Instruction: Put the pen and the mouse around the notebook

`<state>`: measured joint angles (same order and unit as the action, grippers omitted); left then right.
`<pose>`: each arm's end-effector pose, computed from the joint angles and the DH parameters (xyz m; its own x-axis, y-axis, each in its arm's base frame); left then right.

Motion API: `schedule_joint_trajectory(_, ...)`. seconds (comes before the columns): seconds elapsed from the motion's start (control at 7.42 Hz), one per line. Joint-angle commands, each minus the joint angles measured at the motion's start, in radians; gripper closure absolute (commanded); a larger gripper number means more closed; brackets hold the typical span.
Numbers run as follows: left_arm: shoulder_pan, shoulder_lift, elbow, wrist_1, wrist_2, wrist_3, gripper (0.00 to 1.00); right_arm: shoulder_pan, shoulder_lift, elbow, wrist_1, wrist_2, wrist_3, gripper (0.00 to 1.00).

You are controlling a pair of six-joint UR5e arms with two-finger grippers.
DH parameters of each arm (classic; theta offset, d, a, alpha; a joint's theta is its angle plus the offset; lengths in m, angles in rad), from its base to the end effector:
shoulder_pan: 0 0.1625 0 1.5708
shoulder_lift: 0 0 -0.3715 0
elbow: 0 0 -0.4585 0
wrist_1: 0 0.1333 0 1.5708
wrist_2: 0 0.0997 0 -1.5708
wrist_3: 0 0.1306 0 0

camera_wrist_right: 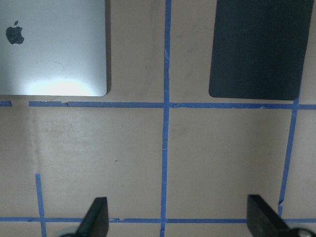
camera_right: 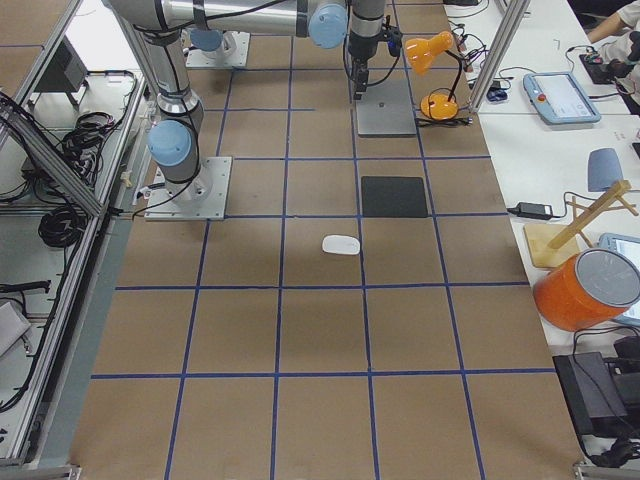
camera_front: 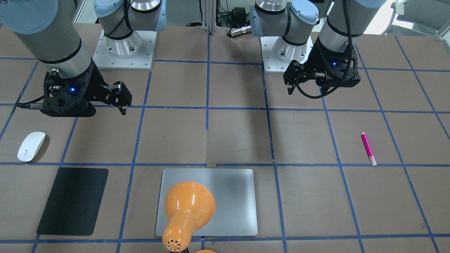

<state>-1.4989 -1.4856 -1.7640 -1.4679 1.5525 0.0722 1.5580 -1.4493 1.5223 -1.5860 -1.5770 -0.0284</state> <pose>-0.0978 -0.5316 0.3521 -0.9998 0.0002 0.0186 0.0003 1.0000 0.0038 0.1249 -0.5959 0.3617 -0.9999 -0.0159 0.0046 -0.0156 0.9982 0.0579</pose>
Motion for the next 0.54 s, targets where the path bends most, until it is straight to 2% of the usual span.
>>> schedule_joint_trajectory(0.0, 0.052, -0.012, -0.005, 0.017, 0.003, 0.047, 0.00, -0.099, 0.006, 0.013, 0.093, -0.014, -0.045, 0.00)
schedule_joint_trajectory(0.13, 0.122, -0.016, -0.014, 0.023, 0.008, 0.057, 0.00, -0.207, 0.000, 0.080, 0.063, -0.002, -0.214, 0.00)
schedule_joint_trajectory(0.27, 0.219, -0.030, -0.032, 0.032, 0.000, 0.114, 0.00, -0.301, 0.006, 0.161, -0.044, -0.006, -0.302, 0.00)
schedule_joint_trajectory(0.4, 0.297, -0.060, -0.051, 0.055, 0.009, 0.249, 0.00, -0.379, 0.012, 0.268, -0.228, -0.020, -0.405, 0.00)
